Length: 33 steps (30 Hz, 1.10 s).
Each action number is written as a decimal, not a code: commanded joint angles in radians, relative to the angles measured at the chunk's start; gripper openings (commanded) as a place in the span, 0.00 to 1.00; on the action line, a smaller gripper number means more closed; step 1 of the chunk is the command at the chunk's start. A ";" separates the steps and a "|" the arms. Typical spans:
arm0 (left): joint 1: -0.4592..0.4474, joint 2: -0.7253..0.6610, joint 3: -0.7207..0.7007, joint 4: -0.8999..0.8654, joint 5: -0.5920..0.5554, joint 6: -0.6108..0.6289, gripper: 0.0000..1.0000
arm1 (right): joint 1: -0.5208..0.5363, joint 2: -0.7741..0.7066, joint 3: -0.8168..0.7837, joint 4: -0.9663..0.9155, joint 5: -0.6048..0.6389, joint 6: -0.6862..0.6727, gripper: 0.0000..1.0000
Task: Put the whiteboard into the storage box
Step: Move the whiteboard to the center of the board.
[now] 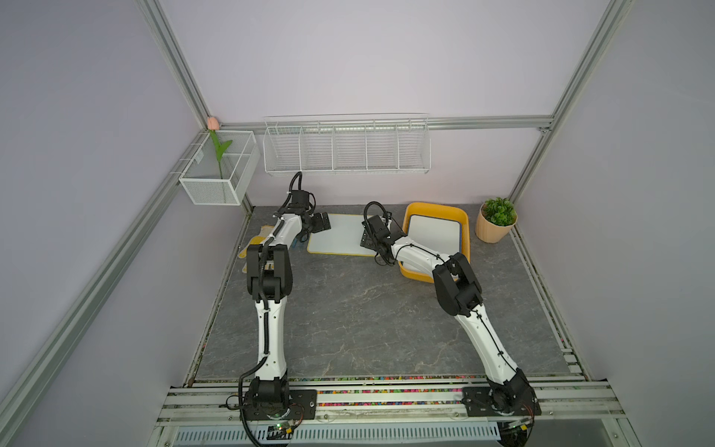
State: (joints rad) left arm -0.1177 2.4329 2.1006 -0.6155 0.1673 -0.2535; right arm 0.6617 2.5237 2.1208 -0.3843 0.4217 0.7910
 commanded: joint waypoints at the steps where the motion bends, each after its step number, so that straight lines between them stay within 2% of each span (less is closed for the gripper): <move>1: 0.003 0.045 0.068 -0.057 0.035 -0.005 0.99 | -0.013 0.028 0.046 -0.077 0.006 0.036 0.89; 16: 0.026 0.179 0.277 -0.228 0.074 -0.073 1.00 | -0.043 0.099 0.133 -0.149 -0.089 0.074 0.89; 20: 0.027 0.161 0.252 -0.235 0.075 -0.084 0.99 | -0.042 0.096 0.124 -0.149 -0.103 0.080 0.89; 26: 0.027 0.068 0.084 -0.131 0.092 -0.103 0.99 | -0.039 0.081 0.082 -0.105 -0.123 0.083 0.89; 33: 0.027 0.086 0.084 -0.169 0.159 -0.113 1.00 | -0.035 0.072 0.036 -0.070 -0.185 0.099 0.89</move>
State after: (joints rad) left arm -0.0940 2.5095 2.2036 -0.7197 0.2676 -0.3367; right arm 0.6231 2.5771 2.2070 -0.4137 0.3260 0.8486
